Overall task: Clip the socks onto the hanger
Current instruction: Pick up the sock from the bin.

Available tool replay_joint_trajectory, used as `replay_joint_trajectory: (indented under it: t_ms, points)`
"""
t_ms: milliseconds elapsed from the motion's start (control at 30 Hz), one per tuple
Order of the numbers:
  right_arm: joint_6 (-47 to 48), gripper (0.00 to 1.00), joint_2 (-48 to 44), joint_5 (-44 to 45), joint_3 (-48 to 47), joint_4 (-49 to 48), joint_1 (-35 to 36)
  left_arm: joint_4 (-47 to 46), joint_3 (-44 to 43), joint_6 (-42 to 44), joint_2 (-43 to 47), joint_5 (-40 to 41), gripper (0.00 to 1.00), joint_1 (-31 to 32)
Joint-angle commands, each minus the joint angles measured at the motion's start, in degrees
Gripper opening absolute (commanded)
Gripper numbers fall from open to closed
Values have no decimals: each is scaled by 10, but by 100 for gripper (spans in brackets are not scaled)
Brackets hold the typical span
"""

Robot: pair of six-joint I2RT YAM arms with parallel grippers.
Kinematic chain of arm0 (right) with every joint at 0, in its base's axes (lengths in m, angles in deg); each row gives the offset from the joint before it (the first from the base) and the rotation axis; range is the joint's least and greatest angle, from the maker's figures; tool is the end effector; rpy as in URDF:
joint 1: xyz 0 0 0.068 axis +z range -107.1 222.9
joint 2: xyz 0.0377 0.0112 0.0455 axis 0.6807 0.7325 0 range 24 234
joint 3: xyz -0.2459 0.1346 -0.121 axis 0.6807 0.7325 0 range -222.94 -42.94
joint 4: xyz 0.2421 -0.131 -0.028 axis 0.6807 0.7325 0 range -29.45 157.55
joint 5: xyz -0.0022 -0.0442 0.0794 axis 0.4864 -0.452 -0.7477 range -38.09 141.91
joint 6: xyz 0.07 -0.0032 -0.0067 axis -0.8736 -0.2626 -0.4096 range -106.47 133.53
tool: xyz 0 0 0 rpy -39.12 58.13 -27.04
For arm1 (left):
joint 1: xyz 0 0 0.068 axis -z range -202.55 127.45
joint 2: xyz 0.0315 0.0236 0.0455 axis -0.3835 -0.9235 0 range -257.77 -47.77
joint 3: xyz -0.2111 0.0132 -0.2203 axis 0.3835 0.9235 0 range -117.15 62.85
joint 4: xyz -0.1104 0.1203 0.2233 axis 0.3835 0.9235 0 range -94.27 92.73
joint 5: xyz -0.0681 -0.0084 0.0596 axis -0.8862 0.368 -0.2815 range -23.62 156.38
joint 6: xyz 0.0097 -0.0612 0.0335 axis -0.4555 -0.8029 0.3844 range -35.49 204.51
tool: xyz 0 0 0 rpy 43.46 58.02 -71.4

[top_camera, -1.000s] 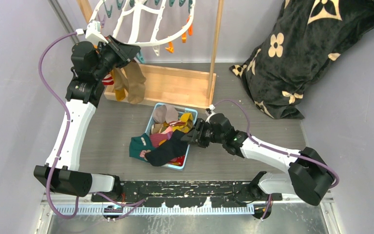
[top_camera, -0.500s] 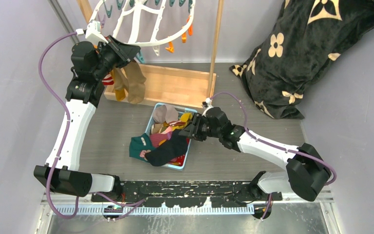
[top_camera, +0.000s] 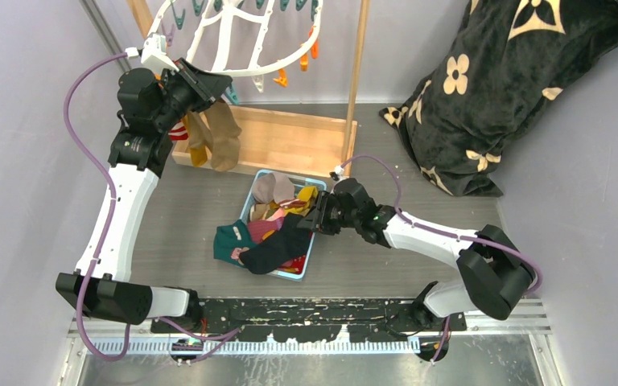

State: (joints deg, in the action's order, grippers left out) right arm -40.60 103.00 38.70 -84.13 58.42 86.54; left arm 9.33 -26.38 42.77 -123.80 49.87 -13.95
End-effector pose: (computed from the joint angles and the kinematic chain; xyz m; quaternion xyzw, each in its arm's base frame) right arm 0.2167 0.2249 0.2169 0.0285 0.8850 0.4089 0.2210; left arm 0.3120 -0.0638 0.5193 -0.1033 0.7019 -0.3888 0.5878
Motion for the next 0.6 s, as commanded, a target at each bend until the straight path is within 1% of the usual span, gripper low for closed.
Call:
replay_joint_trajectory:
  t_ms: [0,133,300,367,567]
  points:
    - [15,38,0,18,0,-44,-5,-37,-26,3,19,-1,0,-2]
    - [2,41,17,7,2,-69,-10,-38,-26,1,18,-1,0,-2]
    - [-14,52,28,4,13,-95,-22,-38,-26,1,18,-3,0,-2]
    - [-19,52,28,5,16,-101,-27,-39,-26,1,18,-2,0,-2]
    - [-40,44,24,2,29,-146,-38,-38,-24,0,19,-3,0,-2]
